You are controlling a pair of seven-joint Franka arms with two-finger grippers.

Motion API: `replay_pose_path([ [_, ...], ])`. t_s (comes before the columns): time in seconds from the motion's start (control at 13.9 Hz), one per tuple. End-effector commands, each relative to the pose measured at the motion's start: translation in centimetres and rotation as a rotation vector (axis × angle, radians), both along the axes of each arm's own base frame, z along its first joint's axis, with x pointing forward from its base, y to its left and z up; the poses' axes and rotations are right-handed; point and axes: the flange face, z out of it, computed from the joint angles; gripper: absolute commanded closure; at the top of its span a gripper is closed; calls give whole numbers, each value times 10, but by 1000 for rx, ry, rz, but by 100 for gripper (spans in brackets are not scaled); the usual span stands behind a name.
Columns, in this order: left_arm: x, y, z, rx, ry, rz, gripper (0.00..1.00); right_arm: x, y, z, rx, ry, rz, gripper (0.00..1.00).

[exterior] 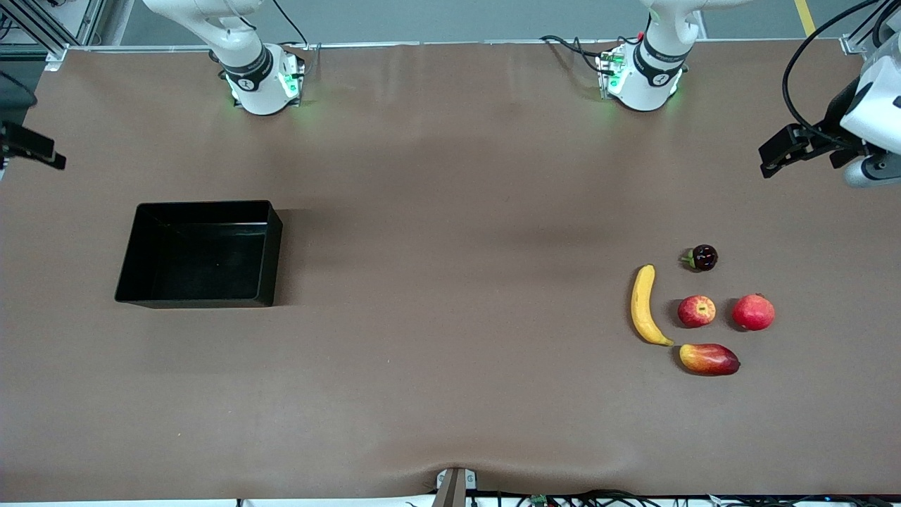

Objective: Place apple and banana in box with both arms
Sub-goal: 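Move the left gripper over the fruit toward the red-yellow apple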

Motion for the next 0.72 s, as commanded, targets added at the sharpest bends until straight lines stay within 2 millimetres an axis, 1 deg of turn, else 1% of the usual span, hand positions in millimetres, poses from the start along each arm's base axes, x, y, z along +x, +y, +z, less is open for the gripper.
replay_pose_path([
  [0.0,8,2,-23,20,-13,6,0,16,-30,-35,-20,64,-45,0],
  [0.07,11,3,-33,22,-5,1,0,21,-42,-46,-23,70,-61,0],
  [0.22,19,20,-60,23,20,20,0,29,-72,-81,-14,95,-89,0],
  [0.29,21,23,-74,20,16,21,0,32,-83,-97,4,114,-75,0],
  [0.36,21,23,-86,20,4,25,0,36,-87,-104,2,99,-62,0],
  [0.43,21,22,-98,19,-15,31,0,40,-88,-115,-3,94,-59,0],
  [0.5,19,19,-108,19,-22,29,0,45,-91,-134,-8,91,-57,0],
  [0.65,21,19,-134,14,-34,31,0,49,-102,-181,-10,66,-28,0],
])
